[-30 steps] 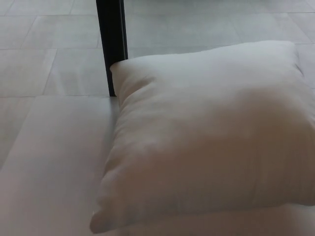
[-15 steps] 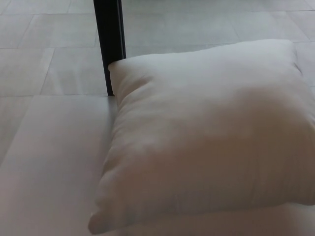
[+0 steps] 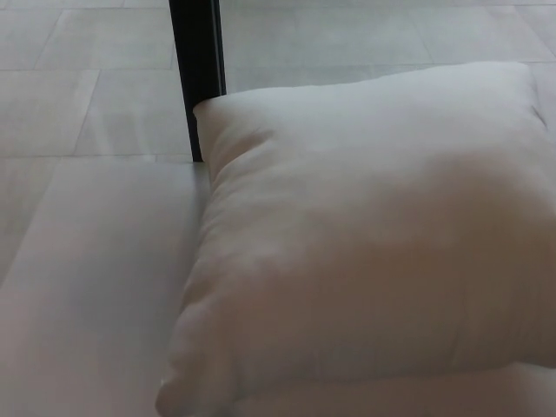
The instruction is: The robot uses its left hand to press on the left side of the pillow kept in the middle of the desk and uses its right hand to lift up and the right side of the pillow and turn it over
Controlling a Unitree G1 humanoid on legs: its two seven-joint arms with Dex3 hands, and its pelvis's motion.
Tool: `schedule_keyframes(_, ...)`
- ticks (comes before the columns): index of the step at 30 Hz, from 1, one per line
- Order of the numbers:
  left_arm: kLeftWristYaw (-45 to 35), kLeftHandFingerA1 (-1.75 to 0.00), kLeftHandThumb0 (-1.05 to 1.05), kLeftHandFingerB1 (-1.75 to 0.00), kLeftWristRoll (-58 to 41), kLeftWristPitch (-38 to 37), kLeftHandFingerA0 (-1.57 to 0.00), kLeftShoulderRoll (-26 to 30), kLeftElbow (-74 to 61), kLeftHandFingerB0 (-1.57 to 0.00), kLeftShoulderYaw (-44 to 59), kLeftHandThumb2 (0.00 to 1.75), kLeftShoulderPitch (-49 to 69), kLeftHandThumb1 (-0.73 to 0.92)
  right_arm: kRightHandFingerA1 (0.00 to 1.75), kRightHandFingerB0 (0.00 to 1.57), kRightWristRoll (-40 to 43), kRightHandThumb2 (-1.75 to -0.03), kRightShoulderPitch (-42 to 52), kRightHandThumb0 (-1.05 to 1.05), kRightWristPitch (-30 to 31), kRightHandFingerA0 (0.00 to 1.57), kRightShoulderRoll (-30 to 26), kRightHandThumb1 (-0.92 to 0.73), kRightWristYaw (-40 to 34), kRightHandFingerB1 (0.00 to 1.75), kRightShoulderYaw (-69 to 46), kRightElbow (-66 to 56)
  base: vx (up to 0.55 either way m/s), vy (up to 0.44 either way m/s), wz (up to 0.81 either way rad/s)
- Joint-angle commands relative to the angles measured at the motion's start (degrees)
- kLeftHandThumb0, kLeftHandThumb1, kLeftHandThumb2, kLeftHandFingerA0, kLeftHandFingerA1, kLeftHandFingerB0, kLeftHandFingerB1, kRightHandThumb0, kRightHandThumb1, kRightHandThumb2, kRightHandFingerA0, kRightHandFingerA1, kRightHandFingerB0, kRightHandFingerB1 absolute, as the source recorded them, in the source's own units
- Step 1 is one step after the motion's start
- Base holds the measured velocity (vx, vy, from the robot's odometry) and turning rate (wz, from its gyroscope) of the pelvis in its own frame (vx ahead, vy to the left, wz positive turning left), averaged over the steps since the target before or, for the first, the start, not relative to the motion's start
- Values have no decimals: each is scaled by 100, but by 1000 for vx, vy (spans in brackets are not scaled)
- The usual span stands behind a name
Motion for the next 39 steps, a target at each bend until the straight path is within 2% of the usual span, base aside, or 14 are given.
schedule_keyframes(1,608,-52,-64,-36,-225,2305,-30,-189,-1667,-19,-1500,64,-1096,88,46,13,955,-111,-719,-93,1917,3,544,-71,303,14,1461,-2300,0,0,0)
schedule_keyframes(6,194,-50,-70,-36,70,2195,-31,-348,-1542,-20,-2220,65,-944,85,54,0,1139,-110,-562,-84,2296,17,750,-67,499,26,1772,-2584,0,0,0)
schedule_keyframes(7,61,-57,-76,-47,66,2380,-25,-429,-1462,-15,-2523,98,-902,66,53,5,1062,-113,-442,-88,2409,12,866,-72,525,22,2043,-2727,0,0,0)
schedule_keyframes(18,61,-56,-73,-37,63,2586,-34,-650,-1325,-27,-3063,66,-357,86,53,6,917,-106,-345,-88,2824,13,1037,-70,610,30,2434,-2145,0,0,0)
schedule_keyframes(19,128,-60,-73,-39,71,2670,-36,-697,-1343,-28,-3095,65,-348,84,46,8,889,-67,-340,-87,2768,16,1029,-89,683,22,2469,-2063,0,0,0)
schedule_keyframes(20,132,-63,-74,-38,69,2709,-38,-709,-1363,-30,-3134,65,-330,83,52,6,854,-105,-342,-90,2762,12,1022,-72,688,25,2506,-2031,0,0,0)
schedule_keyframes(23,-98,-62,-74,-48,217,2637,-30,-612,-1299,-17,-3509,100,-327,68,50,5,707,-107,-528,-89,2899,11,1045,-69,598,31,2692,-1844,0,0,0)
schedule_keyframes(24,-26,-60,-74,-47,327,2765,-30,-589,-1318,-16,-3672,103,-366,69,52,0,713,-105,-568,-38,2926,3,1107,-40,530,49,2709,-1827,0,0,0)
schedule_keyframes(25,17,-53,-72,-37,412,2801,-35,-603,-1358,-23,-3829,66,-383,88,52,0,720,-105,-597,-38,2910,4,1161,-39,558,49,2737,-1762,0,0,0)
schedule_keyframes(26,64,-59,-72,-48,416,2858,-30,-670,-1356,-19,-3918,100,-402,70,47,18,628,-67,-639,-90,2860,19,1224,-87,513,27,2824,-1709,0,0,0)
schedule_keyframes(32,232,-60,-74,-49,619,2761,-28,-1144,-1050,-18,-4544,102,-453,72,53,22,323,-67,-778,-93,2849,21,1563,-87,407,28,3357,-1442,0,0,0)
schedule_keyframes(34,273,-57,-74,-38,812,2757,-35,-1219,-1017,-23,-4813,67,-469,92,52,23,210,-68,-778,-92,2809,19,1675,-91,374,28,3561,-1471,0,0,0)
schedule_keyframes(35,275,-61,-76,-48,823,2771,-30,-1261,-987,-17,-4864,103,-479,73,53,22,175,-68,-784,-92,2757,19,1721,-91,368,28,3608,-1443,0,0,0)
schedule_keyframes(39,513,-61,-74,-49,880,2939,-30,-1638,-846,-18,-4938,104,-421,74,55,9,44,-112,-817,-88,2793,14,1982,-70,278,41,3899,-1540,0,0,0)
